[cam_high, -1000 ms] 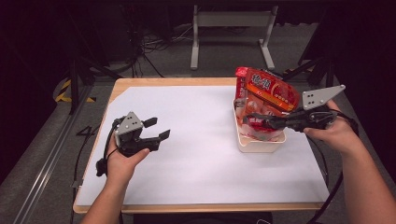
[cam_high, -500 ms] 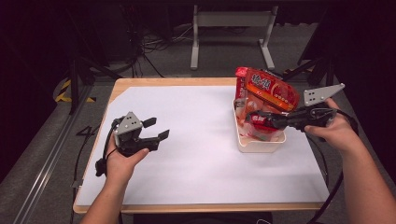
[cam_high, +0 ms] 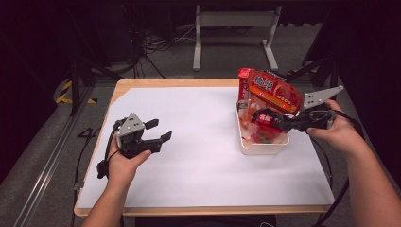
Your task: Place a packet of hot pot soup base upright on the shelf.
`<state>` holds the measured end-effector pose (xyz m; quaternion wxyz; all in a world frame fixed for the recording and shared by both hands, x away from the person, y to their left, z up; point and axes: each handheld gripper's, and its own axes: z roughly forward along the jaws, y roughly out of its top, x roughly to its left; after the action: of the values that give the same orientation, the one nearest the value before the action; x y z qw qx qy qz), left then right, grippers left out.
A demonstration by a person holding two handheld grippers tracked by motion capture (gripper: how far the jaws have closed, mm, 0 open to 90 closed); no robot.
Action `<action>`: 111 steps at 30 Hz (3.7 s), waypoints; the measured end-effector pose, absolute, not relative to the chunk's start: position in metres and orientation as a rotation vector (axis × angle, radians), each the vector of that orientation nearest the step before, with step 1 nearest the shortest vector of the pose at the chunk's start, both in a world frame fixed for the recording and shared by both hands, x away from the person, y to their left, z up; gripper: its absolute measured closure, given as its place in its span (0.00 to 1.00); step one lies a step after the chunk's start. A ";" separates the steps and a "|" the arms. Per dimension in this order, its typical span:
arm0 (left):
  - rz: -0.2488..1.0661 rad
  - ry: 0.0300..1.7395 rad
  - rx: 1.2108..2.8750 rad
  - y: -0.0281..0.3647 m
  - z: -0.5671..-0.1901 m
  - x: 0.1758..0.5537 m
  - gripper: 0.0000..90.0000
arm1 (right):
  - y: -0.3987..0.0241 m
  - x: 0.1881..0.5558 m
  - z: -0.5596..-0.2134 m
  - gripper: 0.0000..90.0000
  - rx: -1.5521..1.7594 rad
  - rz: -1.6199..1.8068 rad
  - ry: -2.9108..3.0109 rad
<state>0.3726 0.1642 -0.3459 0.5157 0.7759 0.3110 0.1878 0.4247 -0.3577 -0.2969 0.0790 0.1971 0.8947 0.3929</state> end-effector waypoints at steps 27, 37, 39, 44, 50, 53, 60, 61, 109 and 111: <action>0.460 0.749 1.857 0.166 -0.345 0.372 0.38 | -0.352 0.432 -0.297 0.99 0.599 0.862 2.659; 0.462 0.753 1.857 0.168 -0.345 0.372 0.38 | -0.333 0.425 -0.311 0.89 0.490 0.729 2.746; 0.460 0.750 1.855 0.167 -0.345 0.372 0.38 | -0.333 0.424 -0.311 0.85 0.491 0.743 2.732; 0.461 0.753 1.854 0.168 -0.344 0.372 0.38 | -0.340 0.421 -0.308 0.65 0.552 0.875 2.655; 0.461 0.758 1.856 0.168 -0.345 0.372 0.37 | -0.343 0.409 -0.302 0.53 0.552 1.022 2.560; 0.468 0.753 1.856 0.168 -0.345 0.371 0.37 | -0.345 0.401 -0.297 0.50 0.560 1.110 2.509; 0.475 0.749 1.874 0.172 -0.346 0.362 0.36 | -0.341 0.383 -0.289 0.46 0.631 1.251 2.399; 0.475 0.751 1.873 0.173 -0.347 0.361 0.36 | -0.339 0.380 -0.288 0.45 0.644 1.260 2.379; 0.491 0.751 1.850 0.208 -0.365 0.329 0.34 | -0.277 0.344 -0.368 0.36 0.834 1.373 2.178; 0.484 0.756 1.850 0.209 -0.367 0.330 0.34 | -0.279 0.345 -0.374 0.36 0.864 1.370 2.191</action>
<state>0.3298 0.2087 -0.3670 0.5163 0.7705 0.3149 0.2014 0.3451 -0.2789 -0.3735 0.2069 0.3104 0.7868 0.4918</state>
